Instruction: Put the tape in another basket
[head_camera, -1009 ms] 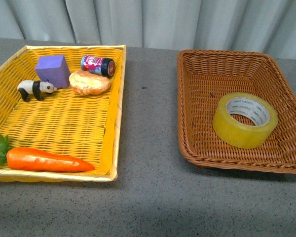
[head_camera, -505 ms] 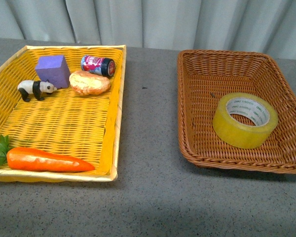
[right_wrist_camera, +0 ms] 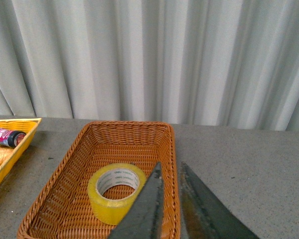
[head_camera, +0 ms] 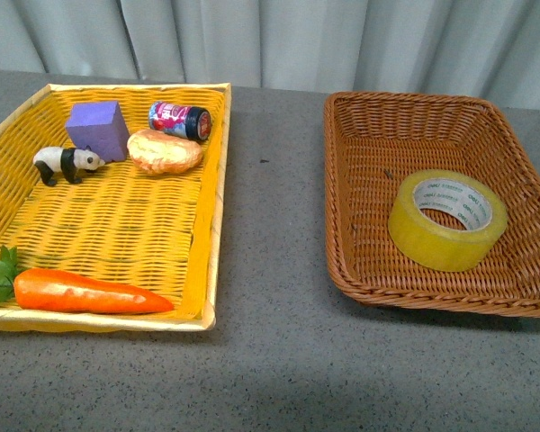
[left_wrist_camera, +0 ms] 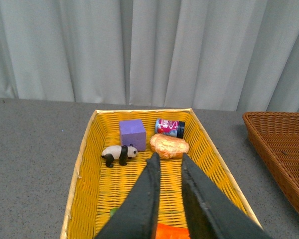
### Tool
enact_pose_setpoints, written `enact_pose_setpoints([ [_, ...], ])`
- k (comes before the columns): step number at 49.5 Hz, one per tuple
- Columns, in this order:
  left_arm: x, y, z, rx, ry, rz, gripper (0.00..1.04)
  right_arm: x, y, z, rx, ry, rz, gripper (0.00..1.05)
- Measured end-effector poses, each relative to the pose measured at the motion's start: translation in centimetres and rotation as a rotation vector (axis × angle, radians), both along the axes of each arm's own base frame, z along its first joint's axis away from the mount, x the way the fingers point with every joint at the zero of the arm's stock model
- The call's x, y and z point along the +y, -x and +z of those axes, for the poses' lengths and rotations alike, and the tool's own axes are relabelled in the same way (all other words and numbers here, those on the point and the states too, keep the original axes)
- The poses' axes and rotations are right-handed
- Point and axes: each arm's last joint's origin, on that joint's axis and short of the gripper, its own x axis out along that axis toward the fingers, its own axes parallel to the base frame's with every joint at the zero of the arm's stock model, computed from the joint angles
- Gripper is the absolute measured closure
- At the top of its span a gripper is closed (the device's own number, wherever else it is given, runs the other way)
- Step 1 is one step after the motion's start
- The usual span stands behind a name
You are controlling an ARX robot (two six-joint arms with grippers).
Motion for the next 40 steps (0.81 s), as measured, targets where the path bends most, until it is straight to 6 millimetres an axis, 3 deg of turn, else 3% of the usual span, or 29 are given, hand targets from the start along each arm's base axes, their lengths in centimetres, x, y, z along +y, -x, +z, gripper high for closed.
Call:
enact_pose_setpoints([
  [10, 0.00, 0.00, 0.00, 0.000, 0.000, 0.000, 0.51, 0.00, 0.00, 0.00, 0.000, 0.000, 0.000, 0.55],
  [16, 0.00, 0.00, 0.00, 0.000, 0.000, 0.000, 0.21, 0.00, 0.00, 0.00, 0.000, 0.000, 0.000, 0.25],
  [21, 0.00, 0.00, 0.00, 0.000, -0.001, 0.000, 0.05, 0.00, 0.00, 0.00, 0.000, 0.000, 0.000, 0.08],
  [40, 0.00, 0.00, 0.00, 0.000, -0.002, 0.000, 0.07, 0.00, 0.00, 0.00, 0.000, -0.001, 0.000, 0.09],
])
